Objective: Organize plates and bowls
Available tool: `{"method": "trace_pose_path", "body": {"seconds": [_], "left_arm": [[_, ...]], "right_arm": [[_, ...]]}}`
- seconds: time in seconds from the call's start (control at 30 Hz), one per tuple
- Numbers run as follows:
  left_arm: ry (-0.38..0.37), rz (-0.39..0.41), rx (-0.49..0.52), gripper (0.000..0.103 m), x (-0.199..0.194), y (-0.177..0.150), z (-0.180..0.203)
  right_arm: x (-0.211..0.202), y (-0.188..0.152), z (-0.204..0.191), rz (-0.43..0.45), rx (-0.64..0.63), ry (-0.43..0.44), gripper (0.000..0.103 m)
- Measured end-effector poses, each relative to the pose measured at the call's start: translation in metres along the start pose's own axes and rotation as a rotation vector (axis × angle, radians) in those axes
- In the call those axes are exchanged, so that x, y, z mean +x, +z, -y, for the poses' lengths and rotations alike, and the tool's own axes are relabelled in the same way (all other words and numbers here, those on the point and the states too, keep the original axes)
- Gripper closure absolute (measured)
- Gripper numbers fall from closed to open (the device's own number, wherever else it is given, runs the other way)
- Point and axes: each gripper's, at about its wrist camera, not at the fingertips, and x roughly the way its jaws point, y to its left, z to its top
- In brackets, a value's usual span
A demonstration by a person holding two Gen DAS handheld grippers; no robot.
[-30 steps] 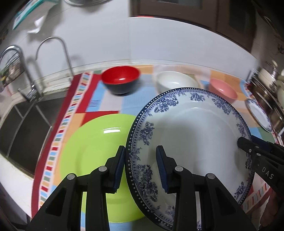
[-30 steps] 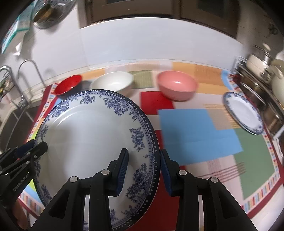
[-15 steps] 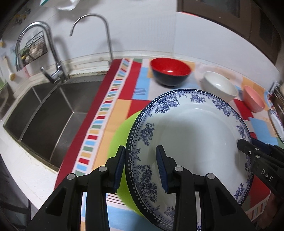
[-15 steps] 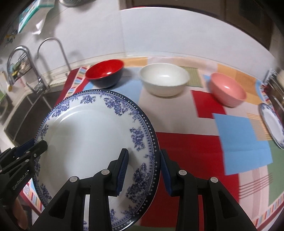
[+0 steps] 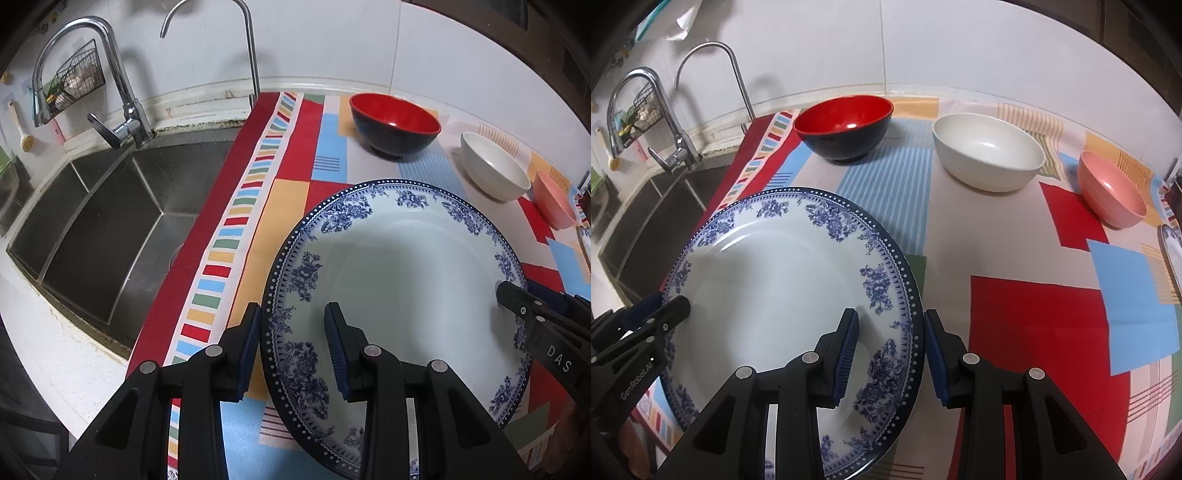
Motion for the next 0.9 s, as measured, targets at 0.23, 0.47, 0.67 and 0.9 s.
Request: {"method": "trace_pose_path", "body": {"seconds": [0.23,0.47,0.67,0.9], "left_arm": [[-0.001,-0.021,0.003,0.068,0.008,0.001,0.001],[-0.002,-0.029,-0.004,0.068,0.011,0.002,0.001],[0.010,-0.017,-0.003,0.055,0.009,0.002,0.002],[0.018,0.074,0.021,0.040,-0.020,0.007,0.013]], "right_arm": [[0.010,0.002,-0.001,-0.028,0.007,-0.007,0.066],[0.015,0.001,-0.004,-0.030,0.001,-0.011,0.065],[0.015,0.001,-0.003,-0.026,-0.004,0.000,0.061],[0.000,0.000,0.006,0.018,0.015,0.005,0.047]]}}
